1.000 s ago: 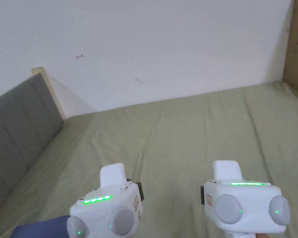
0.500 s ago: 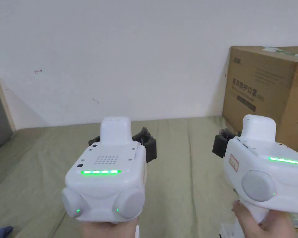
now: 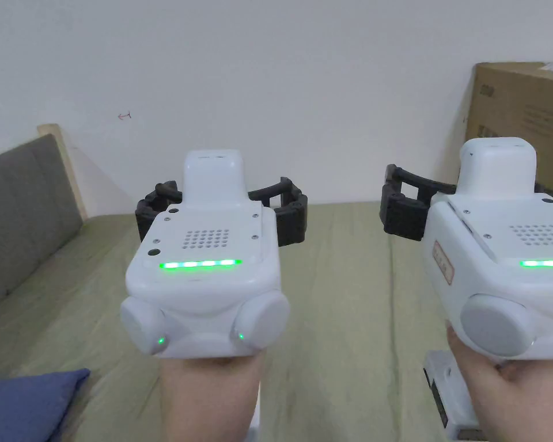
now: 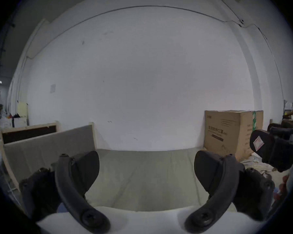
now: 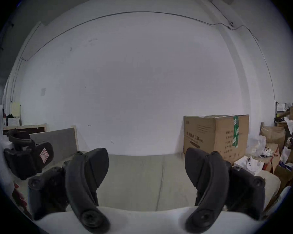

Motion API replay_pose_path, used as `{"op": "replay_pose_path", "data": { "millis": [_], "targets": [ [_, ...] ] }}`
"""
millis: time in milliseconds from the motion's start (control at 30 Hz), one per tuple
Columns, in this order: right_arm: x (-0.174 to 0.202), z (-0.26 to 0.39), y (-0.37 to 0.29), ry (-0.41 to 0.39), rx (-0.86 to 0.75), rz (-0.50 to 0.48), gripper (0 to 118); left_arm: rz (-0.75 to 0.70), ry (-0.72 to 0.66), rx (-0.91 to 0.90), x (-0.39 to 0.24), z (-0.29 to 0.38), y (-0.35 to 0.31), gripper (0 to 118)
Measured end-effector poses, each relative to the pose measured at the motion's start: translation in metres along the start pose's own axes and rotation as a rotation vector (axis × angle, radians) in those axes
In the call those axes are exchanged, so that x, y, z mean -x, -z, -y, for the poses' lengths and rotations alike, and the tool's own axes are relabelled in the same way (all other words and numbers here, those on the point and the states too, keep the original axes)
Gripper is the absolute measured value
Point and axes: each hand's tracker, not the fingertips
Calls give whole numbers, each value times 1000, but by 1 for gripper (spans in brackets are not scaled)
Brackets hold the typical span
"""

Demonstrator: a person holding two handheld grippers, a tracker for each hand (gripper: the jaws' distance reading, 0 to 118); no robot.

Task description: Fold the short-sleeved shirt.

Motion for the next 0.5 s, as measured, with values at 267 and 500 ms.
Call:
{"op": "replay_pose_path", "data": {
  "millis": [267,500],
  "targets": [
    [6,-1,6,6,20,16,98,39,-23,23,14,5,2,113],
    [6,3,11,9,46,30,98,42,-31,48,30,13,8,113]
  ]
}}
